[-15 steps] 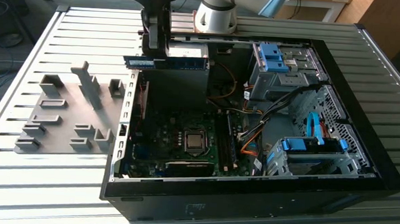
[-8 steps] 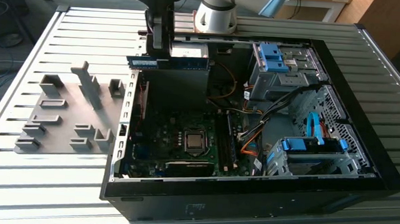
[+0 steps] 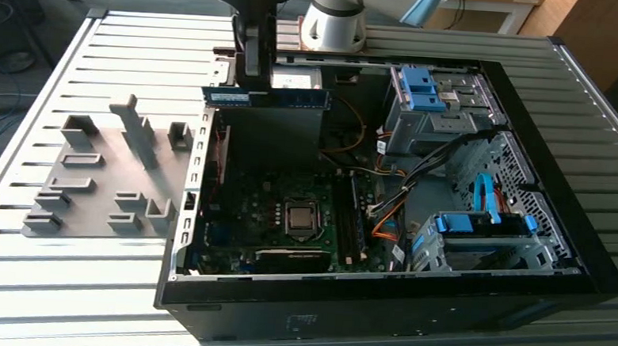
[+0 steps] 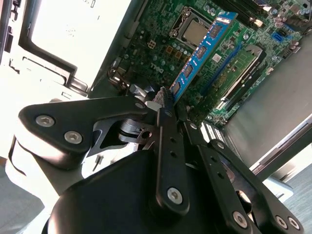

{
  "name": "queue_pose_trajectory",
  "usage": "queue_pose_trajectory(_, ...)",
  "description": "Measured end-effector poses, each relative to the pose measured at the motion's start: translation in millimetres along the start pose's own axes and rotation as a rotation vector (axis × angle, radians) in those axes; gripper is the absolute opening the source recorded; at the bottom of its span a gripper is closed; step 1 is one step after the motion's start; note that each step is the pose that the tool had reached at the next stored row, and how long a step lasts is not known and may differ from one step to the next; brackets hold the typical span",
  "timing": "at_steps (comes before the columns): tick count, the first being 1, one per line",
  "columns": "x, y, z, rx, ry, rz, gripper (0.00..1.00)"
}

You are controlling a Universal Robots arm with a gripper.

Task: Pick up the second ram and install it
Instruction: 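Pick up the second ram and move it above second insertion slot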

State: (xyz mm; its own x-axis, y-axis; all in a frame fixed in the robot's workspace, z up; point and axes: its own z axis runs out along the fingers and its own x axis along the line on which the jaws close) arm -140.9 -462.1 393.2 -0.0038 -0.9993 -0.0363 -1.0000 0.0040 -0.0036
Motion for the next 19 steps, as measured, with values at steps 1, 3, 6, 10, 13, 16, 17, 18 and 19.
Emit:
queue_pose_trajectory(1,0.0,-0.8,0.0,0.0000,0.0001,0.000,0.14)
queue_pose_trajectory(3,0.0,-2.2,0.0,-0.0001,0.0000,0.000,0.14)
queue_pose_trajectory(6,0.0,-4.5,0.0,-0.0001,0.0001,0.000,0.14)
queue_pose_trajectory(10,0.0,-7.7,0.0,-0.0001,0.0001,0.000,0.14)
queue_pose_trajectory(13,0.0,-10.1,0.0,-0.0001,0.0001,0.000,0.14)
queue_pose_trajectory(16,0.0,-12.5,0.0,0.0000,0.0000,0.000,0.14)
queue_pose_trajectory(17,-0.1,-13.3,0.0,-0.0001,0.0001,0.000,0.14)
queue_pose_trajectory(18,-0.1,-14.1,0.0,-0.0001,0.0001,0.000,0.14)
queue_pose_trajectory(19,-0.1,-14.9,0.0,-0.0001,0.0001,0.000,0.14)
